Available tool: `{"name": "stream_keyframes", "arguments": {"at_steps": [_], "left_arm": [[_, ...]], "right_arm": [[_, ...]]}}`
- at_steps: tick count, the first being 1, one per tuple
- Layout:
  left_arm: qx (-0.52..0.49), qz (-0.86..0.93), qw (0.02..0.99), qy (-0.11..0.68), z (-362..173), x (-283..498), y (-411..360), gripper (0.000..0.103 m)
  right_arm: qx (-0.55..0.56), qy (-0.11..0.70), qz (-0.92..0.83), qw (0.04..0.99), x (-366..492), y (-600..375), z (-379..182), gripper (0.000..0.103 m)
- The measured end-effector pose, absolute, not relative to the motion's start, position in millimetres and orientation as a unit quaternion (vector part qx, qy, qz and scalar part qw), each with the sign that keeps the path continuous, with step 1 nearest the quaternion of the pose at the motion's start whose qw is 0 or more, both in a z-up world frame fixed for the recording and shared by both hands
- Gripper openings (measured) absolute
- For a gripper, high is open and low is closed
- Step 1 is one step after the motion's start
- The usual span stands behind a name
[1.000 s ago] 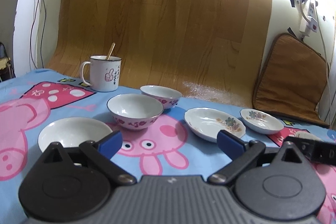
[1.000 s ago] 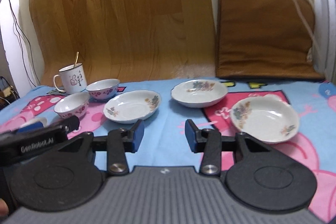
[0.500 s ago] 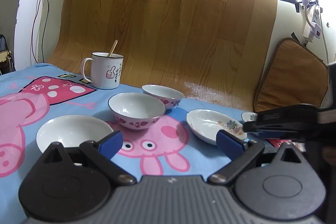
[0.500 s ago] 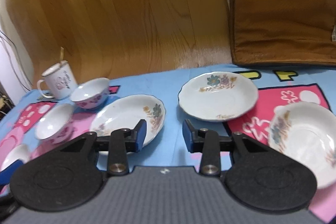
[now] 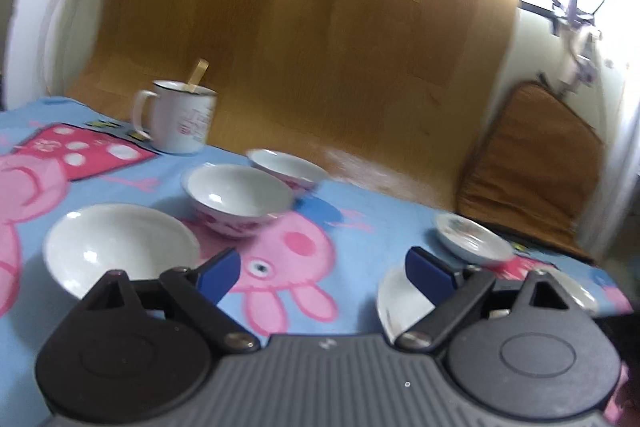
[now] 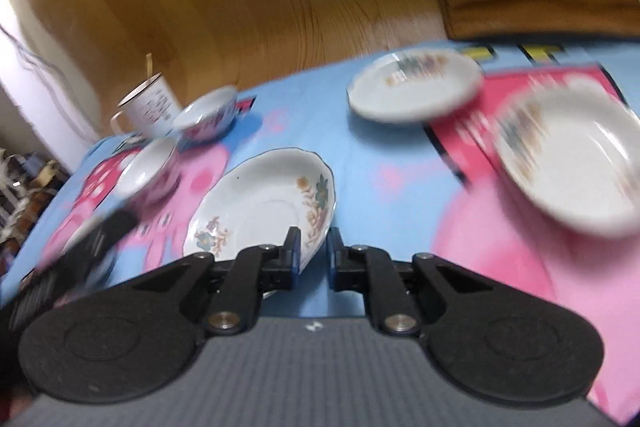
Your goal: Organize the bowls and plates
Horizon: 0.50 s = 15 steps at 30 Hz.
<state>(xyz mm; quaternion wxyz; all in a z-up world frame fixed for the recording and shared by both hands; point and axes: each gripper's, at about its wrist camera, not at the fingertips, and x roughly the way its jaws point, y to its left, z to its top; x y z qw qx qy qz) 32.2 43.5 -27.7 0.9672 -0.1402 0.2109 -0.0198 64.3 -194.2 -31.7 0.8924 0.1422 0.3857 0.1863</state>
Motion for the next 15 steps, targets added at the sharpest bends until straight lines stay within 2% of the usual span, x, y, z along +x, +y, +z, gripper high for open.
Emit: {"name": "stream_keyframes", "arguments": {"at_steps": [1, 3, 5, 8, 10, 11, 15], "left_arm": [[-0.137, -0.042, 0.965, 0.221, -27, 33, 41, 0.082], [-0.123, -0.091, 0.956, 0.249, -26, 35, 29, 0.064], [-0.099, -0.121, 0.948, 0.278, -24, 36, 14, 0.057], [-0.095, -0.153, 0.929, 0.324, -25, 39, 0, 0.051], [-0.100, -0.170, 0.913, 0.358, -29, 43, -7, 0.036], [-0.100, -0.176, 0.907, 0.368, -31, 43, -11, 0.027], [-0.082, -0.182, 0.908, 0.367, -25, 37, -28, 0.021]], "right_arm": [[0.144, 0.388, 0.189, 0.891, 50, -203, -32, 0.016], [0.146, 0.387, 0.188, 0.891, 22, -219, -32, 0.015], [0.147, 0.384, 0.184, 0.893, 5, -231, -33, 0.016], [0.154, 0.376, 0.177, 0.897, -4, -236, -35, 0.022], [0.165, 0.371, 0.171, 0.898, -3, -238, -38, 0.022], [0.174, 0.371, 0.171, 0.896, -1, -239, -41, 0.019], [0.185, 0.361, 0.163, 0.899, -4, -240, -45, 0.014]]}}
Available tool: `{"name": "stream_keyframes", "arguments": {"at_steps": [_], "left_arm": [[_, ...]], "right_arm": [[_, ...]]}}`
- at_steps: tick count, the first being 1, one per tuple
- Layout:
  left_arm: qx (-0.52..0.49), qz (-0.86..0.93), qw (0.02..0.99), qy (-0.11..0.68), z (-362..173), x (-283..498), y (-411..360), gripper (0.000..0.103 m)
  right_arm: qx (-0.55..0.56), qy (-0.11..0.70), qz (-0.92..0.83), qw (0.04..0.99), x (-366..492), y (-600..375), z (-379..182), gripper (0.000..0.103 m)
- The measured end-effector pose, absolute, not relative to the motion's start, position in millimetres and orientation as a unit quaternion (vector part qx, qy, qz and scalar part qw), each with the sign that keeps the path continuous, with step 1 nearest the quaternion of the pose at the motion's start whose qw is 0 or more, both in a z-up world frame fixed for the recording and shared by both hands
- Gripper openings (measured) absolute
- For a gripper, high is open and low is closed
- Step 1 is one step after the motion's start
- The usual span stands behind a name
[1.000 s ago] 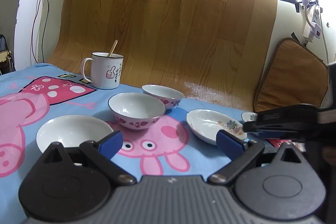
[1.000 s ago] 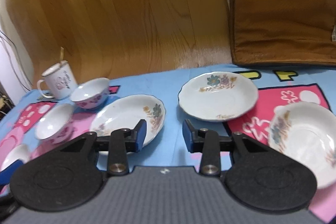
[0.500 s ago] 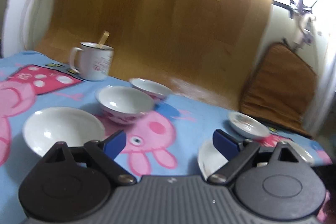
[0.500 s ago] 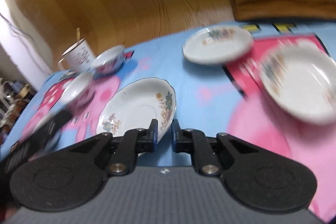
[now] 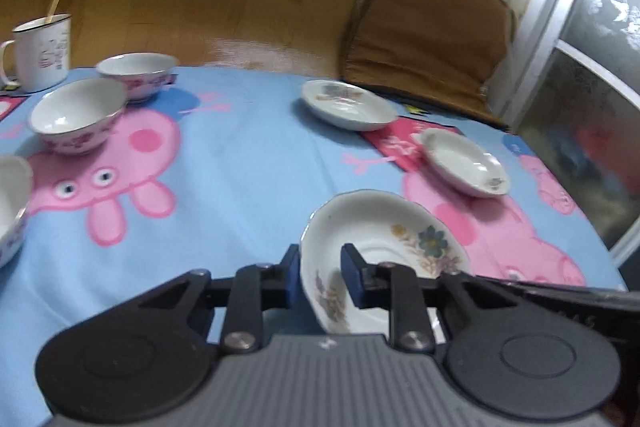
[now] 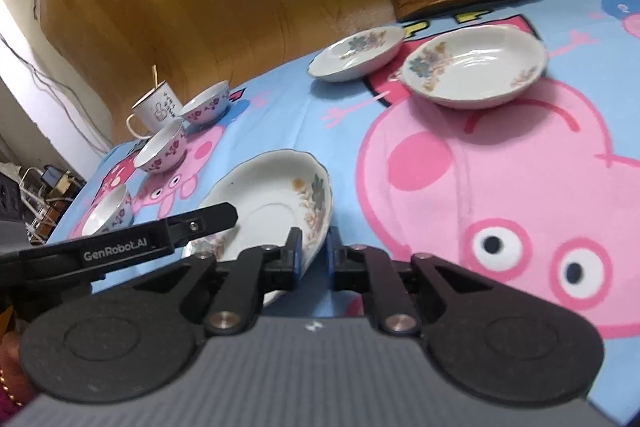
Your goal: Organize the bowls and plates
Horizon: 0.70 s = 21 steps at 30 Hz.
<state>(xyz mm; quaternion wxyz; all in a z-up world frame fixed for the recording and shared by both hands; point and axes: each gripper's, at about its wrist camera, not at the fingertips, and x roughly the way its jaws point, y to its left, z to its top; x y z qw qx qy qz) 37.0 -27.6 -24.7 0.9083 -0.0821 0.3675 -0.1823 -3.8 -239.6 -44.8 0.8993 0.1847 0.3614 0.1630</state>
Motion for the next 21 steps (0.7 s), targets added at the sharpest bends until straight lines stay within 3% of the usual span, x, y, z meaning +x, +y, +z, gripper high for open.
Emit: {"name": "stream_keyframes", "arguments": {"at_steps": [6, 17, 18, 21], "left_arm": [[-0.023, -0.271, 0.893, 0.358, -7, 37, -105, 0.021], [0.036, -0.343, 0.866, 0.362, -23, 51, -222, 0.025], [0.037, -0.339, 0.869, 0.359, -24, 51, -222, 0.029], [0.035, -0.333, 0.877, 0.345, -19, 50, -216, 0.041]], "right_arm": [[0.220, 0.313, 0.088, 0.920, -39, -298, -41, 0.013], [0.214, 0.260, -0.065, 0.940, -66, -382, -45, 0.013], [0.211, 0.258, -0.070, 0.940, -66, -384, -46, 0.015], [0.197, 0.248, -0.101, 0.943, -63, -389, -51, 0.034]]}}
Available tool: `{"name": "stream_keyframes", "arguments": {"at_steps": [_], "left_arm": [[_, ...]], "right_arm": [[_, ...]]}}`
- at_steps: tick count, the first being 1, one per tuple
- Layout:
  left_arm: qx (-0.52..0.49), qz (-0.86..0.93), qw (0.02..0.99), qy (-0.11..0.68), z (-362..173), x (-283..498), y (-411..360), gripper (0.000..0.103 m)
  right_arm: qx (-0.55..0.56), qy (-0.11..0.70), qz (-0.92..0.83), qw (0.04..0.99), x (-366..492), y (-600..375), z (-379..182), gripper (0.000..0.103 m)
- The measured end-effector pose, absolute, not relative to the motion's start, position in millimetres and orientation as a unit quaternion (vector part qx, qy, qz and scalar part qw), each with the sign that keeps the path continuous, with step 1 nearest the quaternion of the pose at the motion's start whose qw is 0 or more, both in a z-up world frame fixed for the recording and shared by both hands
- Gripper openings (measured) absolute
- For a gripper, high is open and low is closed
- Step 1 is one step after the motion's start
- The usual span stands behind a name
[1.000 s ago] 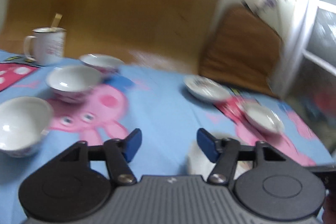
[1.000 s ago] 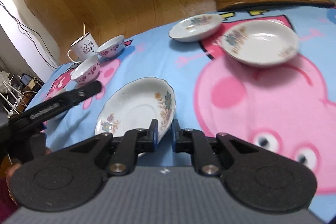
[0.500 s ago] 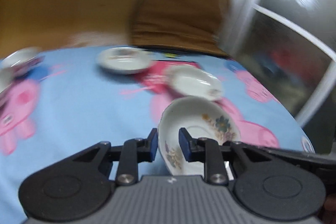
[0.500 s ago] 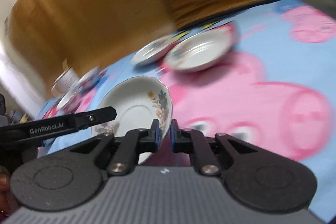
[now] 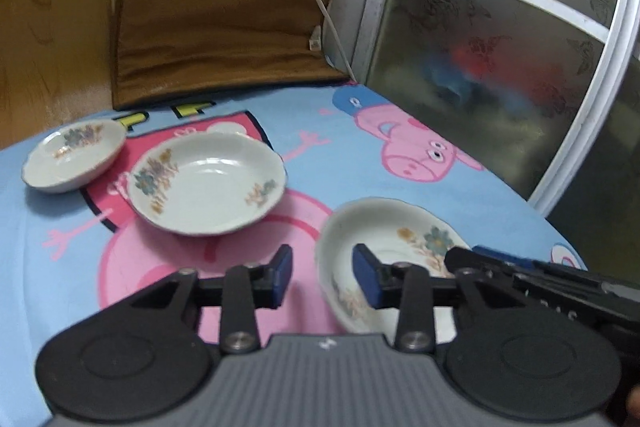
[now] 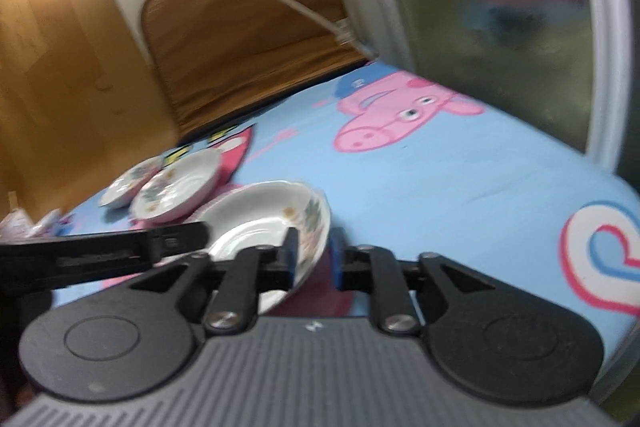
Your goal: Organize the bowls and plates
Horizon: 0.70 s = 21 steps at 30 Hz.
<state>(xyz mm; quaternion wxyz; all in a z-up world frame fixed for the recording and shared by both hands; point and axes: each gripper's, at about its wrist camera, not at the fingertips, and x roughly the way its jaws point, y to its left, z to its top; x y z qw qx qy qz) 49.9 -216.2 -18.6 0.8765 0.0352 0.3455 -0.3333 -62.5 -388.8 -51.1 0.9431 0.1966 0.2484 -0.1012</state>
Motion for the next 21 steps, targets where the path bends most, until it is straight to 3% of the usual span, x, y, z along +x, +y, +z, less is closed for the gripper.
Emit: {"name": "stream_keyframes", "arguments": {"at_steps": [1, 7, 11, 18, 19, 21], "left_arm": [[0.030, -0.333, 0.879, 0.339, -15, 50, -211, 0.043], [-0.028, -0.271, 0.907, 0.322, 4, 62, -145, 0.044], [-0.070, -0.220, 0.911, 0.340, 4, 72, -97, 0.044], [-0.120, -0.181, 0.910, 0.353, -4, 68, -43, 0.044], [-0.125, -0.178, 0.909, 0.356, -6, 69, -38, 0.044], [-0.135, -0.173, 0.907, 0.360, -9, 68, -28, 0.044]], "right_arm": [[0.192, 0.240, -0.110, 0.945, -64, -392, -50, 0.044], [0.202, 0.203, -0.092, 0.954, -58, -400, -23, 0.035], [0.186, 0.273, 0.013, 0.944, -4, -387, -7, 0.031], [0.209, 0.403, 0.027, 0.891, 93, -385, -27, 0.033], [0.210, 0.415, 0.025, 0.885, 101, -383, -31, 0.031], [0.224, 0.419, 0.020, 0.880, 111, -381, -33, 0.012]]}}
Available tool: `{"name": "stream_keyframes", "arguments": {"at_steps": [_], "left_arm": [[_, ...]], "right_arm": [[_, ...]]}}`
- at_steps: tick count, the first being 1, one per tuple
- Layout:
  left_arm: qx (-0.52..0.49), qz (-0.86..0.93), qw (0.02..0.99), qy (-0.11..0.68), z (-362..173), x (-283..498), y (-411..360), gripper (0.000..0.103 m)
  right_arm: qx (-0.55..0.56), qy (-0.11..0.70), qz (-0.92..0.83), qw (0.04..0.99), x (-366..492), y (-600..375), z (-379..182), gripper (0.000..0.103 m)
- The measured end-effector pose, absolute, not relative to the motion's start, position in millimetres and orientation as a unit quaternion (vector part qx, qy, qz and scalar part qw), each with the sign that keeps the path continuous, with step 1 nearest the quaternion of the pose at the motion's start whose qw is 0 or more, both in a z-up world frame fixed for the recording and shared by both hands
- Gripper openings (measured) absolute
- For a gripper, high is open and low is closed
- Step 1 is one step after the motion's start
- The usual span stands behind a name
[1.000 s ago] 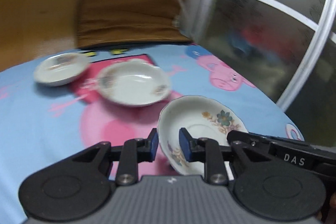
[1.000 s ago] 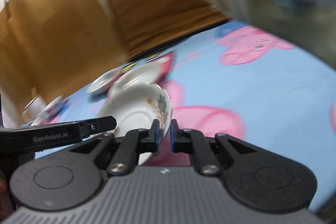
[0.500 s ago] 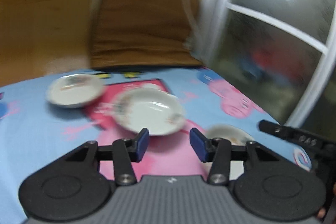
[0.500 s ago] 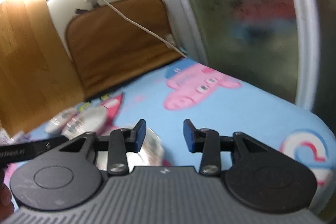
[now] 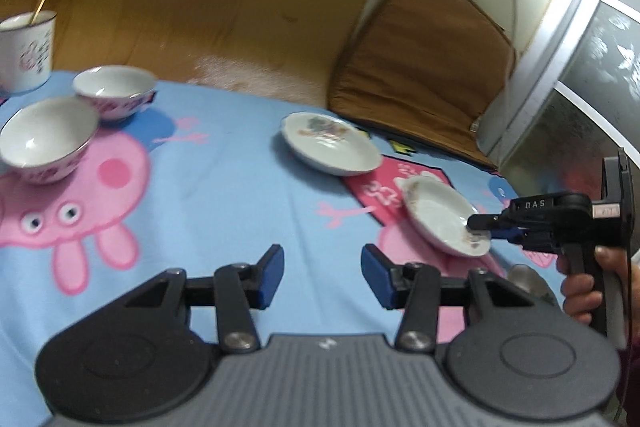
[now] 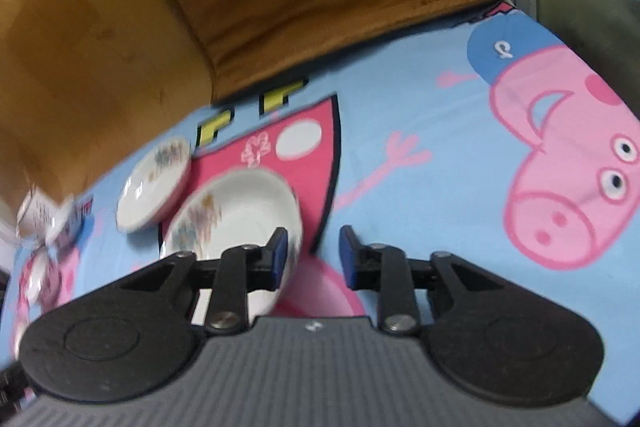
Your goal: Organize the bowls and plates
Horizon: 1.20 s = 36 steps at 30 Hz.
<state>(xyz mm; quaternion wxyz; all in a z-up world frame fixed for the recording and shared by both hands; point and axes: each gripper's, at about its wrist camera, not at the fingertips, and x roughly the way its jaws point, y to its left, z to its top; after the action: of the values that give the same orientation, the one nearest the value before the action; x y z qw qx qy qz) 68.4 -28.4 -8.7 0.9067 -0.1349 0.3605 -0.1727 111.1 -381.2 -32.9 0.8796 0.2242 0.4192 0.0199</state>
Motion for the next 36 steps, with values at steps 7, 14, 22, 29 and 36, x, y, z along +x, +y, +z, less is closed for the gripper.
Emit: {"name": "stream_keyframes", "arguments": {"at_steps": [7, 14, 22, 29, 36], "left_arm": [[-0.162, -0.179, 0.897, 0.371, -17, 70, -9, 0.044], [-0.171, -0.173, 0.894, 0.377, -21, 65, 11, 0.044], [-0.179, -0.153, 0.888, 0.396, -35, 56, 29, 0.025], [-0.181, -0.150, 0.886, 0.400, -36, 53, 28, 0.013], [-0.177, -0.163, 0.892, 0.383, -20, 45, 21, 0.012]], "right_arm": [[0.237, 0.452, 0.095, 0.854, 97, -333, -31, 0.010], [0.224, 0.474, 0.200, 0.828, 66, -265, -28, 0.010], [0.178, 0.480, 0.227, 0.828, 57, -233, -32, 0.016], [0.207, 0.470, 0.220, 0.829, 58, -234, -41, 0.014], [0.194, 0.445, 0.221, 0.846, 43, -237, -33, 0.014]]}}
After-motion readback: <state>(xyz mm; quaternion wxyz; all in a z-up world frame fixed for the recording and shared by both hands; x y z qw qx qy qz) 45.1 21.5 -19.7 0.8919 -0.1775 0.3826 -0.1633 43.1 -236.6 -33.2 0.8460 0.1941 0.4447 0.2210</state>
